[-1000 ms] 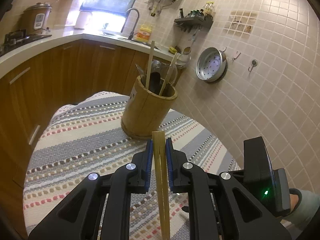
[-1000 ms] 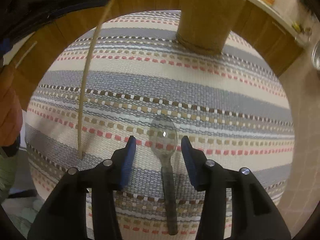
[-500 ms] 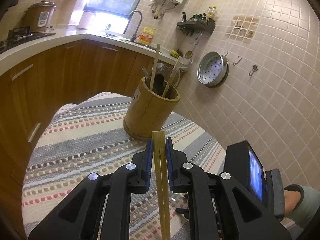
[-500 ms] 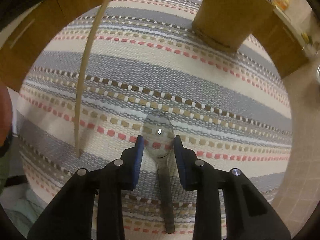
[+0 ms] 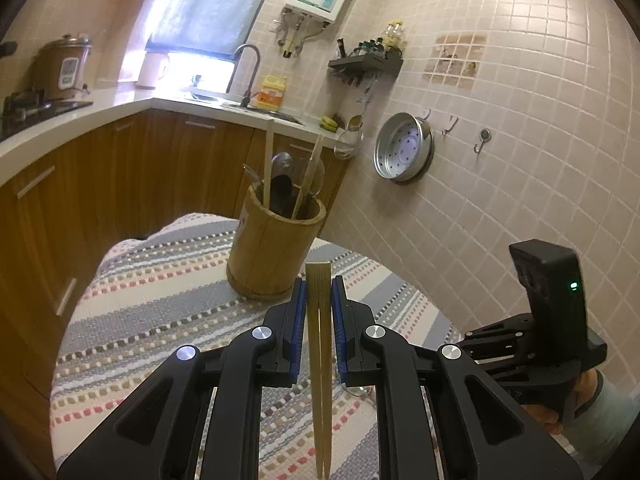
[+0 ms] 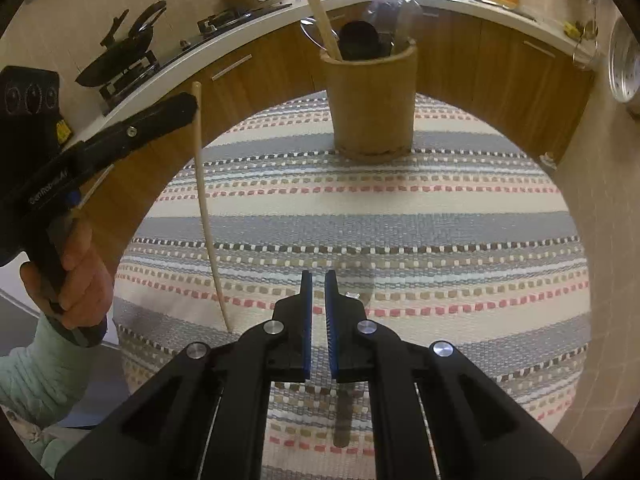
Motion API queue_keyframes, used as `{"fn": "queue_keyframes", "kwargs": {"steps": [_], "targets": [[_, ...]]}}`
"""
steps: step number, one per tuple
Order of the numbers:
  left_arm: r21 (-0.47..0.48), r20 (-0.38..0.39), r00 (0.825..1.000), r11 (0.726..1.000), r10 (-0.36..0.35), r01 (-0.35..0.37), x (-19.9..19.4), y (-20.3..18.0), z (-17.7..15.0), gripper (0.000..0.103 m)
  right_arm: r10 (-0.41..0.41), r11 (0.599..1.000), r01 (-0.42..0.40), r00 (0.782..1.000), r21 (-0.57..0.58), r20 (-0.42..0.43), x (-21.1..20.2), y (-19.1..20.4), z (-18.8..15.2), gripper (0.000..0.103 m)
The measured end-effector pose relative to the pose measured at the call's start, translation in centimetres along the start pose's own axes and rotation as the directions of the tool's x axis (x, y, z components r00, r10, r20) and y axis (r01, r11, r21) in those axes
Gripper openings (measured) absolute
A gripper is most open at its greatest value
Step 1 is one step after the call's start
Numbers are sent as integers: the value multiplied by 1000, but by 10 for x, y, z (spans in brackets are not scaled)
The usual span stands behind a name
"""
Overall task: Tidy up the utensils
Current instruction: 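Lift the held chopstick and clear spoon upright and carry them toward the holder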
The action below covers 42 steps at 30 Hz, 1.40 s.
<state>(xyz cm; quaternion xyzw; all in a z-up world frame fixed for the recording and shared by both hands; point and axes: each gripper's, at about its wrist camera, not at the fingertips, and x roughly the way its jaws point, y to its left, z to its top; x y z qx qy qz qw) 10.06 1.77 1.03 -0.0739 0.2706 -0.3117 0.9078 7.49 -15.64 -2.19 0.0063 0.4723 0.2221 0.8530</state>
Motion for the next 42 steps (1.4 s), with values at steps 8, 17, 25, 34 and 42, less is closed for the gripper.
{"fn": "queue_keyframes", "kwargs": {"steps": [8,17,25,34,42], "targets": [[-8,2,1000,1000,0,0,0,3,-1,11,-44,999,45,995,11,-93,48,-13,3,9],[-2,3,1000,1000,-14,14,-2,6,-1,11,-88,996,88,979,-4,-183,86,-24,10,44],[-5,0,1000,1000,-27,27,0,7,0,11,-168,984,152,966,-93,-199,93,-6,14,30],[36,24,998,998,-60,59,-7,0,4,11,-120,992,116,991,-58,-67,39,-8,12,30],[115,111,993,993,-34,21,-21,-23,17,11,-115,993,119,974,-10,194,-42,-14,5,30]]}}
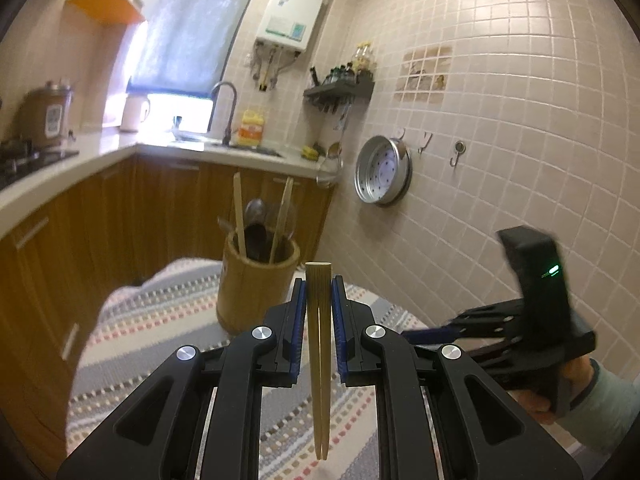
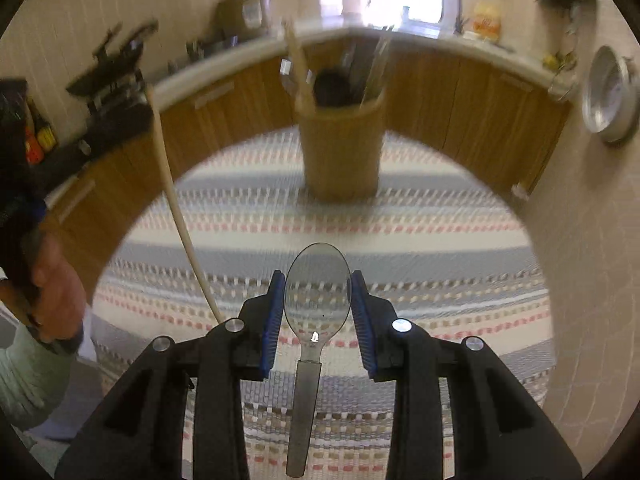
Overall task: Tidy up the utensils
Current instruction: 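Lift the held chopstick and clear spoon upright and carry them toward the holder, then lower the chopstick and spoon into the wooden holder and open both tools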
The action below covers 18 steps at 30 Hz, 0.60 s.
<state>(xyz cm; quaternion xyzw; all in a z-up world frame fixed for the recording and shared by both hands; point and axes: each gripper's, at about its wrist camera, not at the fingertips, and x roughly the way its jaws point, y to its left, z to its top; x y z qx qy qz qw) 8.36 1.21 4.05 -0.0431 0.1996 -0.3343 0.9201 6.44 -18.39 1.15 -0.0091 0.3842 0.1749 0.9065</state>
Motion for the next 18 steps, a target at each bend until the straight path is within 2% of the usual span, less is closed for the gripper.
{"fn": "queue_keyframes", "kwargs": {"steps": [3,6,9,12,15,18], "targets": [[22,29,1000,1000,0,-1,1,-6,13,11,-20,999,17,993,28,120,-26,-8,13,30],[44,63,998,999,5,-8,1,-10,27,11,-49,998,34,960,61,274,-52,-15,27,30],[89,132,991,995,25,-37,3,-19,49,11,-72,994,29,906,110,417,-71,-24,43,30],[121,200,979,991,39,-64,6,-27,71,11,-117,983,21,836,182,536,-78,-39,64,30],[140,260,964,985,58,-97,14,-31,89,11,-144,974,6,791,228,594,-77,-51,86,30],[148,305,949,980,81,-131,23,-31,101,11,-166,966,-4,757,258,632,-67,-60,108,30]]}}
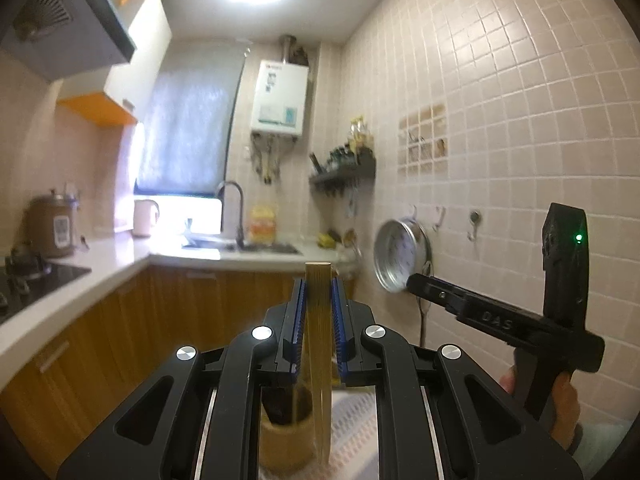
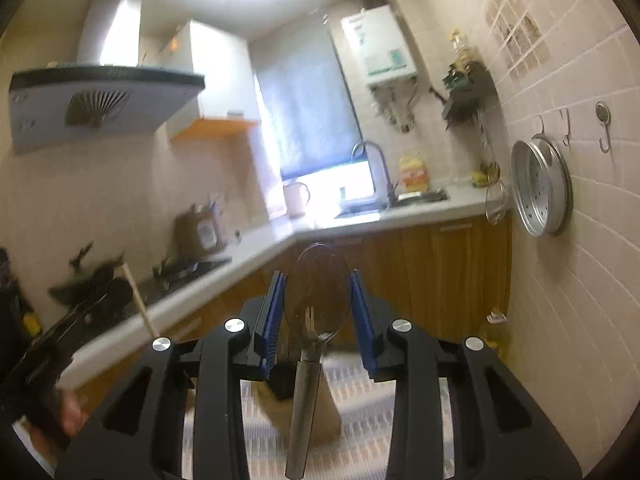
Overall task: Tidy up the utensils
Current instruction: 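Lower the chopstick and spoon into the wooden holder and open both tools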
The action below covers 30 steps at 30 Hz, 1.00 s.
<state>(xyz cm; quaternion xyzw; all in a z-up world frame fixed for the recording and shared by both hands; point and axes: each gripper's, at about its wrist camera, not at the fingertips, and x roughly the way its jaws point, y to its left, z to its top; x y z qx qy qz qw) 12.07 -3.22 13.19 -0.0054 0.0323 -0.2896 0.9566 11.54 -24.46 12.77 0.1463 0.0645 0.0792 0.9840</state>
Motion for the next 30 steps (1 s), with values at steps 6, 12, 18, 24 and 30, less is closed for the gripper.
{"fn": "queue_keyframes", "kwargs": {"steps": [6,12,18,24,30], "targets": [[0,59,997,999,49,-49,32,5,6,11,-14,999,11,998,42,58,52,-3,1,30],[-4,29,996,996,88,-88,61,17,-14,11,-13,998,9,998,57,67,82,-2,-17,30],[-31,-3,995,994,103,-103,68,32,-29,11,-27,1000,27,998,-6,55,99,11,-38,30],[-33,-21,995,994,99,-100,64,34,-36,11,-29,999,30,999,-43,28,103,16,-54,30],[-57,-37,994,993,105,-107,53,38,-34,13,-16,997,15,1000,-79,-20,89,21,-58,31]]}}
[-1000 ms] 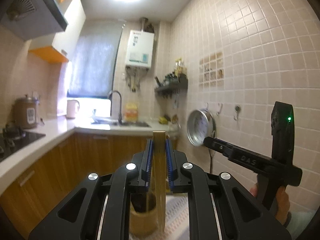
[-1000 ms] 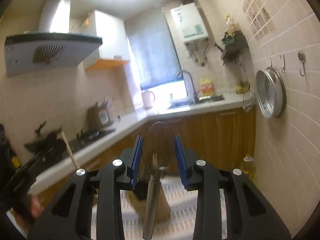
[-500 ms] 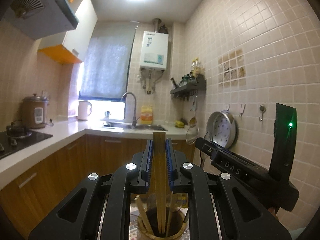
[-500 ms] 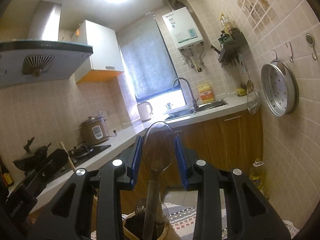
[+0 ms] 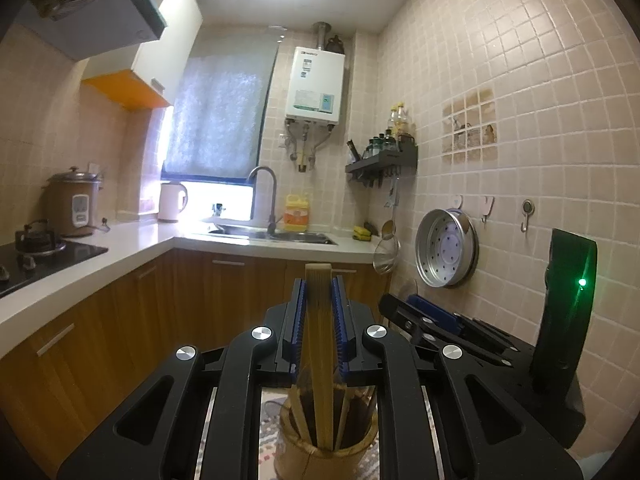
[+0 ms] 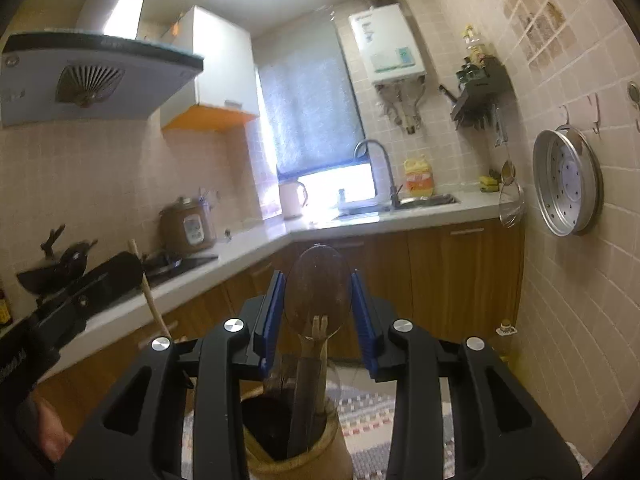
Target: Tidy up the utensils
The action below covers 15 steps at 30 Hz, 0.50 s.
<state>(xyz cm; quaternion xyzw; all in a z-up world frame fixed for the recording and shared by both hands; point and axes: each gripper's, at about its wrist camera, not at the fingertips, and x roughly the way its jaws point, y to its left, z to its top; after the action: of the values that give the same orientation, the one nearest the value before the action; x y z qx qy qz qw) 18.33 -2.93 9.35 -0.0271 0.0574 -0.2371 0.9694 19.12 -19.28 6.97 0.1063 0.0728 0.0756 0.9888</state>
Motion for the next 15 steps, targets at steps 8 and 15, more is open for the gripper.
{"fn": "queue_keyframes", "kwargs": {"steps": [8,15], "targets": [[-44,53,998,999,-26,28,-46,2,24,41,69,997,-70,997,37,39,-54,-2,24,72],[-45,111,993,998,-39,44,-98,-15,48,46,53,998,-49,994,-49,98,-121,18,44,73]]}}
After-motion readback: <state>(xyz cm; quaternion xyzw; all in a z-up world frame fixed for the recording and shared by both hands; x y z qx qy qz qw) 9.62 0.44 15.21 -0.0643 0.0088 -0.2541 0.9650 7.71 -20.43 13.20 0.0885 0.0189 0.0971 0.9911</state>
